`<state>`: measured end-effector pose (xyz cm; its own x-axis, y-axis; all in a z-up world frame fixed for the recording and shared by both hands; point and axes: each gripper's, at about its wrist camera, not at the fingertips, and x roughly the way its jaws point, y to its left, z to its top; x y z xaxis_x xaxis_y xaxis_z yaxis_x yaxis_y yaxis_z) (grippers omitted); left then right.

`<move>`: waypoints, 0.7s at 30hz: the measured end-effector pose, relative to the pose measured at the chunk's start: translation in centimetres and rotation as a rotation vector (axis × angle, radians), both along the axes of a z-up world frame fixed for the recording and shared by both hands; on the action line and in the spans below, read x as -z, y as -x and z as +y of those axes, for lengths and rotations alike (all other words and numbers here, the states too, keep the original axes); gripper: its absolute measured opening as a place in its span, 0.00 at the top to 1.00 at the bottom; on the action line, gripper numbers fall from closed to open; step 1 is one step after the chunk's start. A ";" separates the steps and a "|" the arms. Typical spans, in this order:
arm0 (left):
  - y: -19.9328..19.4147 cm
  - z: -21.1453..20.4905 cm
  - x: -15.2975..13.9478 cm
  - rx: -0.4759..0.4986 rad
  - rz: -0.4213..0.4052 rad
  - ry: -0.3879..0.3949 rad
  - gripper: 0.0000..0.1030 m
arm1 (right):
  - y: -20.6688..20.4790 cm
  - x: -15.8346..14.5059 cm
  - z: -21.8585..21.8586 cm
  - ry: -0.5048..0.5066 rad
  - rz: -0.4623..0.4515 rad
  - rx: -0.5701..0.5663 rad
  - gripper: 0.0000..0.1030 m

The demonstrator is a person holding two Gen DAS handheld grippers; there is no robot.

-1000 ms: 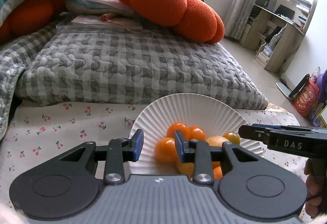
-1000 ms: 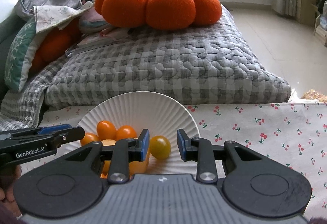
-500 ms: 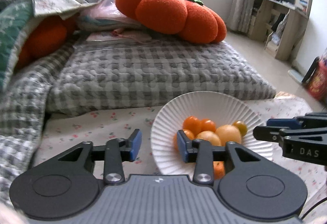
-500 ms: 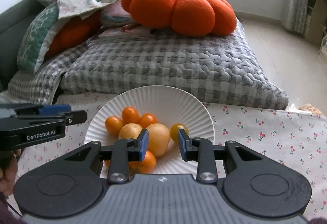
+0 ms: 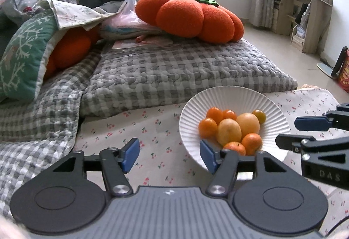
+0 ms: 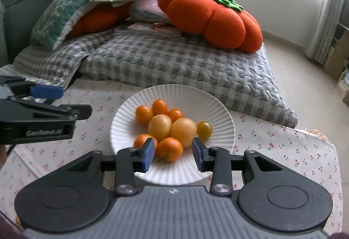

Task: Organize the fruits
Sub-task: 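Withdraw both tools from the plate toward the green cherry tomatoes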

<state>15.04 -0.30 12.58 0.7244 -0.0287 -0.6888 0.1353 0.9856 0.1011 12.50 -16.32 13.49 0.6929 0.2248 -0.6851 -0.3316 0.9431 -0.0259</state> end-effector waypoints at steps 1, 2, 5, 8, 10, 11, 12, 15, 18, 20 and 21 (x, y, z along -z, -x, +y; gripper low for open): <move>0.4 0.1 0.0 -0.003 0.003 -0.002 0.44 | 0.5 -0.1 0.2 0.002 -0.002 -0.005 0.63; 0.8 0.1 -0.1 -0.006 0.007 -0.003 0.43 | 1.0 -0.2 0.3 0.004 -0.004 -0.009 0.62; 1.7 0.3 -0.4 -0.014 0.011 0.000 0.39 | 1.9 -0.5 0.3 0.003 -0.006 -0.009 0.60; 2.6 0.6 -0.8 -0.023 0.007 0.009 0.33 | 2.5 -0.9 0.2 -0.003 -0.008 -0.006 0.59; 3.2 0.6 -1.0 -0.022 0.007 0.011 0.30 | 3.0 -1.2 0.3 -0.008 -0.008 -0.008 0.57; 3.5 0.6 -1.0 -0.019 0.010 0.010 0.30 | 3.2 -1.2 0.2 -0.011 -0.004 -0.016 0.55; 3.8 0.5 -1.0 -0.018 0.016 0.005 0.30 | 3.5 -1.3 0.3 -0.011 0.002 -0.027 0.53; 4.4 0.4 -0.8 -0.011 0.038 -0.008 0.30 | 4.3 -1.2 0.5 0.007 0.002 -0.048 0.53; 4.9 0.3 -0.6 -0.009 0.052 -0.013 0.30 | 4.9 -1.3 0.9 0.012 0.008 -0.065 0.52; 5.3 0.4 -0.6 -0.001 0.063 -0.014 0.29 | 5.3 -1.2 1.1 0.006 0.023 -0.087 0.50; 5.5 0.5 -0.5 0.002 0.069 -0.017 0.27 | 5.6 -1.2 1.2 0.006 0.029 -0.100 0.49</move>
<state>9.51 0.21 13.11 0.6752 -0.0184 -0.7374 0.1446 0.9836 0.1079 6.92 -15.12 14.65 0.6471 0.2877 -0.7061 -0.4248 0.9051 -0.0206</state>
